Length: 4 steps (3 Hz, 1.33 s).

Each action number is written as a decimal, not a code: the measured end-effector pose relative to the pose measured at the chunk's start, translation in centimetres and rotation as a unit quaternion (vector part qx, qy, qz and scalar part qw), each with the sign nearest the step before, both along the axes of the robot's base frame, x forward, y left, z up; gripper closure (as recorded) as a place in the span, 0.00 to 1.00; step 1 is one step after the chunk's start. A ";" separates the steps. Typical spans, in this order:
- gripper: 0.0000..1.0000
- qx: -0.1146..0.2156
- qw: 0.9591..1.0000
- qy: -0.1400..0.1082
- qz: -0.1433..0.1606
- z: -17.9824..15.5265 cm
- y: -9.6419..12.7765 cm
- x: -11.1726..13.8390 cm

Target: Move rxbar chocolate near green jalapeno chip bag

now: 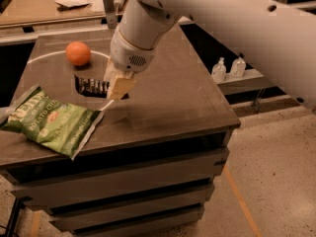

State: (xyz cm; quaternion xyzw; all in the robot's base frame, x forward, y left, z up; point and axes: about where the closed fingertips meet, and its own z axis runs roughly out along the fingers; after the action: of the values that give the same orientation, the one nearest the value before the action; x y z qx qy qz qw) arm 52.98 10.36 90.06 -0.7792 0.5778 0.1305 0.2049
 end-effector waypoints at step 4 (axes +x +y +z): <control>0.00 -0.001 1.000 -0.002 0.004 0.1 0.3 -0.3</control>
Offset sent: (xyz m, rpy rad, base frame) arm -0.0005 0.0005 0.0003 -0.0011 -0.0010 0.0013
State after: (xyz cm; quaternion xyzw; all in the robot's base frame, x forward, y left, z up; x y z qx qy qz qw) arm 52.67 10.67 90.14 -0.7818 0.5747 0.1291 0.2045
